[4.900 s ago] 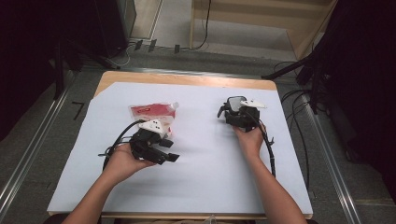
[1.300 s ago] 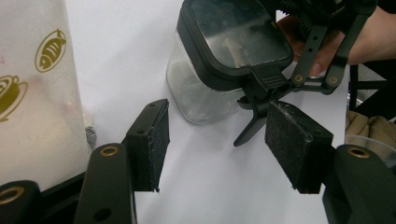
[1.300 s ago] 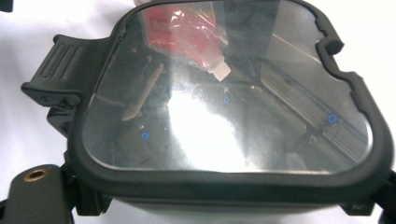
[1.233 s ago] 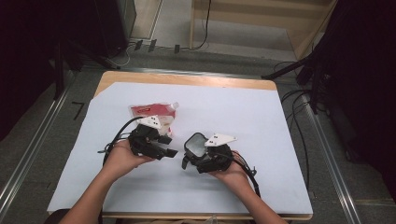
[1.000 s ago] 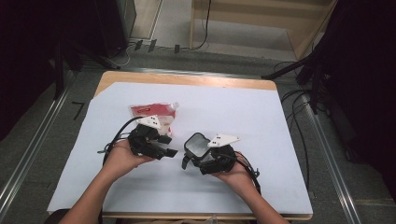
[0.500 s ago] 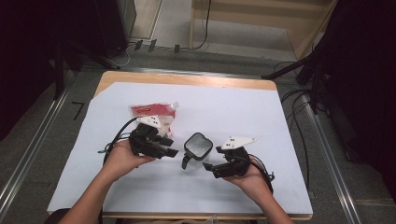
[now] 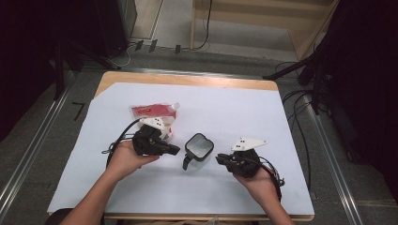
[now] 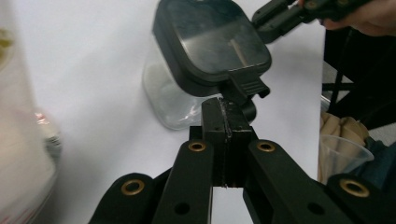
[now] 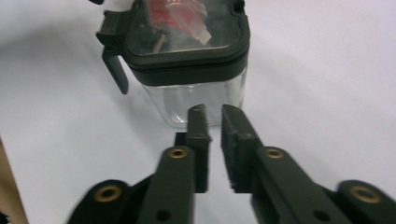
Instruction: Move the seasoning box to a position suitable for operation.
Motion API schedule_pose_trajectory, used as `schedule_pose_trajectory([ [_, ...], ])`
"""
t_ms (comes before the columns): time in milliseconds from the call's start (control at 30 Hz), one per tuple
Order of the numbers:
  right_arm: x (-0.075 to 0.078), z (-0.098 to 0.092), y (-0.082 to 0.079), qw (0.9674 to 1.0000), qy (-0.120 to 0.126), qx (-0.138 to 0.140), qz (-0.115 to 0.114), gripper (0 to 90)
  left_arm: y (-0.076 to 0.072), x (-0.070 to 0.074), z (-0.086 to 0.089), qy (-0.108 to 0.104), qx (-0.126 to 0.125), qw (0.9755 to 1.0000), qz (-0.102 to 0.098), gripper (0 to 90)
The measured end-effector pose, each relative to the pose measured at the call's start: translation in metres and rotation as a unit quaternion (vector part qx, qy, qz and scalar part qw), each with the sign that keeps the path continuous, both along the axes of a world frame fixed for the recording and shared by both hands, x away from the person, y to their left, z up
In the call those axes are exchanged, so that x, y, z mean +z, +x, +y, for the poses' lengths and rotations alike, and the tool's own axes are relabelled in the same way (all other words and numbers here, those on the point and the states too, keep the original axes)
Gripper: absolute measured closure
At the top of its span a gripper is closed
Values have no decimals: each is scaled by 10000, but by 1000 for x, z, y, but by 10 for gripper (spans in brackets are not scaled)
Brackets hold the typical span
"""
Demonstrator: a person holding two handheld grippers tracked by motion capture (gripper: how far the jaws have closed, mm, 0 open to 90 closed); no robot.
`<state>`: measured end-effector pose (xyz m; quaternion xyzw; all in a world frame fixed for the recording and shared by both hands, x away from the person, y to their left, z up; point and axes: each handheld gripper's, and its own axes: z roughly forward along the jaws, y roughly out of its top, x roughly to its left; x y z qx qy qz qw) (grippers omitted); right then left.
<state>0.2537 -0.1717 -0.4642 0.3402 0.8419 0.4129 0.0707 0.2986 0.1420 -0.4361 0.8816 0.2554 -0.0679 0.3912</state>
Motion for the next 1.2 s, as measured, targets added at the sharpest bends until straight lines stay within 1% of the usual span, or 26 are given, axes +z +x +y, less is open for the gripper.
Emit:
schedule_pose_trajectory([
  [33, 0, 0, 0, 10000, 0, 0, 0, 869, 0, 0, 0, 0, 0, 10000, 0, 900],
  [67, 0, 0, 1, 10000, 18, -28, 68, 900, 0, -3, -4, 106, -41, 9999, 4, 900],
  [133, -1, 1, 3, 10000, 63, -41, 48, 900, 0, -7, -7, 95, -124, 9999, 70, 900],
  [200, -1, 2, 3, 9999, 73, -55, 79, 900, 0, -8, -8, 120, -167, 9998, 54, 900],
  [233, -3, 6, 5, 9999, 91, -66, 92, 900, 1, -11, -9, 226, -216, 9995, 1, 900],
  [300, -3, 7, 5, 9999, 89, -78, 124, 900, 1, -13, -9, 237, -184, 9995, -14, 900],
  [333, -5, 11, 6, 9999, 59, -30, 116, 900, 2, -15, -10, 254, -151, 9996, -21, 900],
  [400, -6, 13, 7, 9999, 49, -17, 128, 900, 2, -16, -10, 271, -176, 9995, -31, 900],
  [500, -7, 15, 7, 9999, 52, -1, 143, 900, 2, -17, -11, 212, -151, 9997, -19, 900],
  [533, -7, 15, 7, 9999, 52, -1, 143, 900, 2, -18, -12, 240, -153, 9996, -41, 900],
  [567, -7, 16, 8, 9999, 63, -10, 125, 900, 2, -19, -13, 252, -153, 9996, 4, 900],
  [600, -7, 16, 8, 9999, 63, -10, 125, 900, 2, -19, -13, 252, -153, 9996, 4, 900],
  [633, -7, 17, 7, 9999, 68, -25, 153, 900, 2, -20, -14, 253, -160, 9996, -12, 900],
  [667, -7, 17, 8, 9999, 69, 9, 119, 900, 2, -19, -14, 293, -175, 9994, -40, 900],
  [700, -8, 18, 8, 9998, 70, 5, 162, 900, 1, -19, -15, 313, -161, 9994, -67, 900],
  [767, -9, 19, 8, 9998, 75, 22, 172, 900, 1, -20, -16, 278, -151, 9995, -78, 900],
  [800, -10, 21, 8, 9998, 15, 41, 178, 900, 0, -19, -17, 300, -158, 9994, -118, 900],
  [833, -10, 21, 8, 9998, 15, 41, 178, 900, 0, -19, -17, 300, -158, 9994, -118, 900],
  [867, -10, 21, 8, 9998, 16, 39, 179, 900, -1, -19, -19, 265, -162, 9994, -160, 900],
  [900, -10, 20, 9, 9998, 48, 35, 186, 900, -2, -18, -21, 317, -177, 9992, -154, 900],
  [933, -10, 20, 9, 9998, 48, 35, 186, 900, -2, -18, -21, 317, -177, 9992, -154, 900],
  [1000, -10, 20, 10, 9998, 62, 12, 177, 900, -2, -19, -24, 383, -187, 9989, -193, 900],
  [1100, -10, 19, 9, 9999, 41, 27, 146, 900, -2, -20, -24, 346, -167, 9991, -186, 900],
  [1200, -10, 20, 9, 9999, 26, 40, 125, 900, -3, -19, -24, 371, -157, 9990, -190, 900],
])
